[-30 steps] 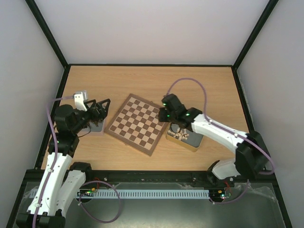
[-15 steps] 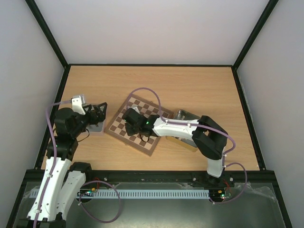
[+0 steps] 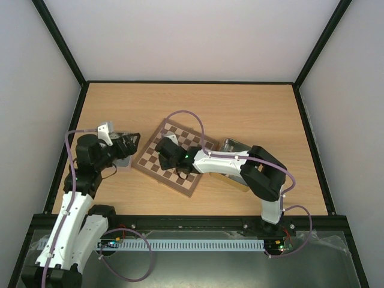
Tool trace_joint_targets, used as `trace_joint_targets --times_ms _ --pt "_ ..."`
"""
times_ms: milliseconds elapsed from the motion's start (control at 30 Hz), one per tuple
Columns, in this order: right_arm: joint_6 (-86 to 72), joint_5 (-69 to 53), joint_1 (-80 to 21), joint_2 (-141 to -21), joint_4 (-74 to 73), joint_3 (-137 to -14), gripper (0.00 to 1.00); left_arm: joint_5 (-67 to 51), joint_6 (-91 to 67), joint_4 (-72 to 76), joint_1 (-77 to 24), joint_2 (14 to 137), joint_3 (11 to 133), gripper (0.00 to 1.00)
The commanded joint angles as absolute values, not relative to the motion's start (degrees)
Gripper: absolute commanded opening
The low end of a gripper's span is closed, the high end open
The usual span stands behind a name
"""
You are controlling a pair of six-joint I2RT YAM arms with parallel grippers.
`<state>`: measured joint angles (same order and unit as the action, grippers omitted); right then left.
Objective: Set up the chess pieces on the board
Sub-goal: Pick up the chess piece from the storage box.
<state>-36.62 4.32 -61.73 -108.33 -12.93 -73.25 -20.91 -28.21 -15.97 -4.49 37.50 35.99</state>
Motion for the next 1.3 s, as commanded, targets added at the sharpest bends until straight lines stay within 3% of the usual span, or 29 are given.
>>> trace_joint_targets --times_ms 0,300,633,1067,1267 --pt "-40.5 6.9 -61.5 -105.5 -6.4 -69.8 0.02 -26.5 -35.9 -12.1 -5.1 39.2 31.1 0.97" --pt "-45.2 6.6 -59.7 -95.2 -2.7 -65.6 0.02 -25.1 -43.3 -1.0 -12.6 41.0 22.3 0.86" --pt "-51.7 -1.8 -56.3 -86.9 -4.3 -65.8 0.02 -18.1 -40.7 23.4 -27.9 41.9 13.9 0.86" --pt "-54.8 -11.2 -55.7 -80.5 -2.3 -65.6 0.02 -19.3 -34.1 46.5 -31.9 48.9 12.5 0.86" --pt "-53.0 -14.7 -55.7 -78.5 -0.9 -64.7 0.02 -20.0 -28.5 52.8 -31.8 50.0 12.2 0.77"
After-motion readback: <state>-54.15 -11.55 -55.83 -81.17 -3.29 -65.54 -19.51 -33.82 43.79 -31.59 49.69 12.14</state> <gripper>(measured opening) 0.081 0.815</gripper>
